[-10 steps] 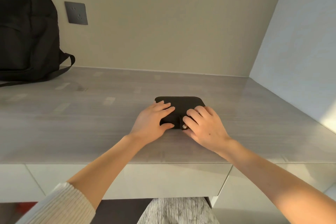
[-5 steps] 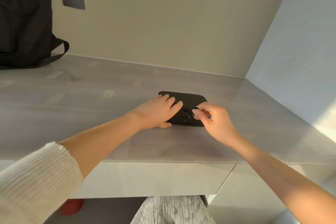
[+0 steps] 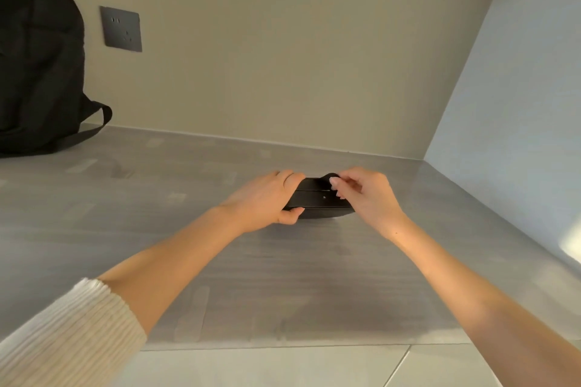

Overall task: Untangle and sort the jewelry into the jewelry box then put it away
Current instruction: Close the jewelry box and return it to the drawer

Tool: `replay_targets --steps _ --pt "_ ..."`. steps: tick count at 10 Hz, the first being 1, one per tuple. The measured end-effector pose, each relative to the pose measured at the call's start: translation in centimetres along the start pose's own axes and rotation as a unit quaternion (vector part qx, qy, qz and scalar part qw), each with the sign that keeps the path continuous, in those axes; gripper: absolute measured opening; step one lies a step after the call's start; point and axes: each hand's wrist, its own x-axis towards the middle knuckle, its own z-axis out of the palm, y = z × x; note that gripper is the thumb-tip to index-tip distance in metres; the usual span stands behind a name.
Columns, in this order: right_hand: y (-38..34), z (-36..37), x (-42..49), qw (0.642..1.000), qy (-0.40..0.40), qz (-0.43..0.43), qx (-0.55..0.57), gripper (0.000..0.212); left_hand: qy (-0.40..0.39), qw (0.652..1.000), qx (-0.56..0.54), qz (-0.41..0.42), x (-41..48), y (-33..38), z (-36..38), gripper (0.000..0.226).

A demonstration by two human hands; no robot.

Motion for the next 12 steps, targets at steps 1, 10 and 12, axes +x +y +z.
replay_targets --steps 1,10,12 --pt "0.4 -0.2 0.7 0.998 -0.02 -0.034 -0.044 0.018 -0.006 0.999 -0.027 -0.016 0.5 -0.5 -0.2 0.059" --pt "3.6 1.6 -0.9 0.956 0.034 -0.247 -0.151 0.023 0.0 0.997 0.064 0.049 -0.1 0.0 -0.1 0.065" --pt "2.6 0.5 -2.0 0.988 0.149 0.024 -0.008 0.01 -0.013 0.999 0.015 0.049 -0.7 0.8 0.9 0.054"
